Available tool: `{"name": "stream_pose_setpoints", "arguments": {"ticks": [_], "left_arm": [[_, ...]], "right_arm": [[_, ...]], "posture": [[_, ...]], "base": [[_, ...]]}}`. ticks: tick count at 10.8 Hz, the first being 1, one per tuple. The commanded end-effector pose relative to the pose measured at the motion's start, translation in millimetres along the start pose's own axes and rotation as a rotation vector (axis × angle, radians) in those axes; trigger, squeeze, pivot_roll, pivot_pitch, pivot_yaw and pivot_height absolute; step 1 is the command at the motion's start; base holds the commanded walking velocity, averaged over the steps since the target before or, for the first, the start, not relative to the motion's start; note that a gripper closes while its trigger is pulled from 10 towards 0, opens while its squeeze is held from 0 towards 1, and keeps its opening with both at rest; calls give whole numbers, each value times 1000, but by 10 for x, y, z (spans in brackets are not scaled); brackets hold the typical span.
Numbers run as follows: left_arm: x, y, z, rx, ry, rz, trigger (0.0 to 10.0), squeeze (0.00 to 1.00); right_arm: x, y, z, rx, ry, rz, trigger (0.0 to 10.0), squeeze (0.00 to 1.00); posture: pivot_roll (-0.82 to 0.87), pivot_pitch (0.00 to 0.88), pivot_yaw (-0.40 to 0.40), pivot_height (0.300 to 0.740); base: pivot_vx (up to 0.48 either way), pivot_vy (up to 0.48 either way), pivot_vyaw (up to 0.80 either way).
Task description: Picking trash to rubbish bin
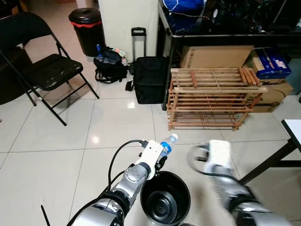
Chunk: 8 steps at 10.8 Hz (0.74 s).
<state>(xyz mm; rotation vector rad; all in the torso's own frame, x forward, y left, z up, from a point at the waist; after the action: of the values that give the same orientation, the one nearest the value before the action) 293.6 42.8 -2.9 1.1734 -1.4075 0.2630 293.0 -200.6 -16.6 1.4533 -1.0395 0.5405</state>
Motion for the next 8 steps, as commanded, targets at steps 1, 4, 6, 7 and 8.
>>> {"name": "stream_pose_setpoints", "arguments": {"ticks": [1,4,6,7,8], "left_arm": [[22,-8,1,-10,-7,4,10000,0],[9,-2,-27,-1,7,1,10000,0],[-5,3,-37,2,8,-4,10000,0],[-9,4,-41,1,4,-5,10000,0],[-20,9,-42,-5,-7,-7,10000,0]], "right_arm": [[-47,13,32,10,-2,-24,10000,0],[75,24,291,78,58,-72,10000,0],[164,21,290,171,64,-80,10000,0],[222,23,298,219,83,-87,10000,0],[206,56,222,397,149,-180,10000,0]], "posture": [[-31,42,8,740],[-31,50,10,740],[-34,50,14,740],[-33,49,15,740],[-32,48,19,740]], "base": [[0,0,0],[0,0,0],[0,0,0],[0,0,0],[0,0,0]]}}
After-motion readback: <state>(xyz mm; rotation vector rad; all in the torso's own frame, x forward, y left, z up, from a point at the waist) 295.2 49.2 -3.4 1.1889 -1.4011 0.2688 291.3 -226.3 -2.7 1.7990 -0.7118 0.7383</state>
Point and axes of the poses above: a point about 5 cm out from each wrist's last joint towards the gripper, its own y axis pointing back from the gripper into the wrist, its own x axis along the axis of the wrist's last joint, z = x × y, the point moved 1 cm from there along -y, pointing out of the wrist towards the gripper, and after that the axes turned 13 degrees about -y, right-handed, at the moved point
